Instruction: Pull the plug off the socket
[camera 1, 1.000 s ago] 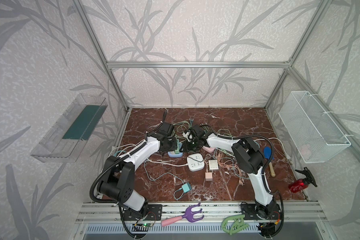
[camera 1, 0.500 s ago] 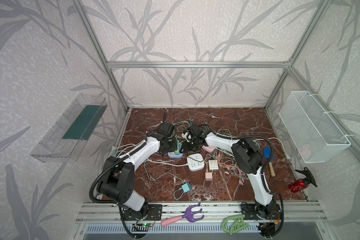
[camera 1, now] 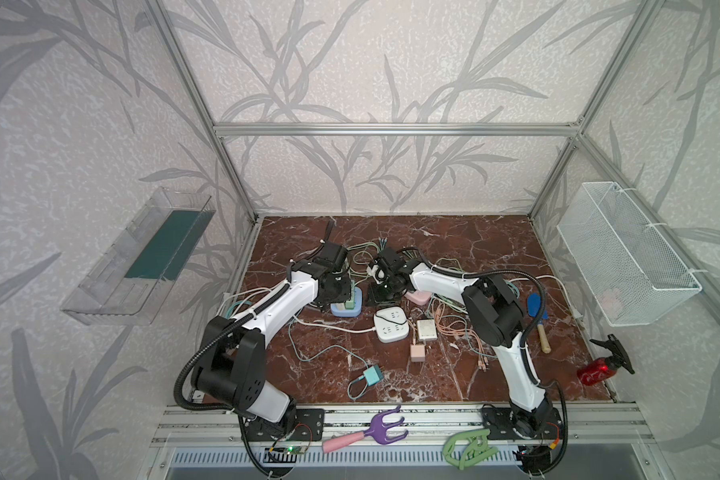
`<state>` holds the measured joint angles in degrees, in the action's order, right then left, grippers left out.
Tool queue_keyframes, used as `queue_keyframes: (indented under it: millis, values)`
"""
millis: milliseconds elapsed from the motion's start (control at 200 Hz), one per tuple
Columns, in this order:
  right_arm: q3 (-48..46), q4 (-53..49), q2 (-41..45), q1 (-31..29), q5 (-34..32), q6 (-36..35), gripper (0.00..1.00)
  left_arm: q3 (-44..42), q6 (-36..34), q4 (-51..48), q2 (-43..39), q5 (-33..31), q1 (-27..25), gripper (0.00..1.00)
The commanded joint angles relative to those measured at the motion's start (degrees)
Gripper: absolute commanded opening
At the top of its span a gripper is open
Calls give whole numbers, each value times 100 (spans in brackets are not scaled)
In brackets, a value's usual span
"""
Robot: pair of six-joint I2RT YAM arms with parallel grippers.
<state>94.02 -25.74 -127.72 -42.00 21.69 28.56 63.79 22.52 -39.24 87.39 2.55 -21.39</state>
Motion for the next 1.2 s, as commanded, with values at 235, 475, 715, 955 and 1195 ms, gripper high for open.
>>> queue_keyframes:
  millis: [235,475,715,955,1195]
  values:
    - [-456,181,342,16,-35,-10,40,186,-68,-42,58,-58,-10,16]
    - [-865,710,795,189,253,233,41,144,-108,-40,281,-43,-8,16]
    - [-847,922,814,271,551,375,41,-15,-62,185,316,171,-23,16]
    - [-732,1203,600,270,844,581,41,-25,-5,269,174,330,-67,16]
    - [-896,1286,773,266,828,533,41,-24,47,341,-2,438,-205,16]
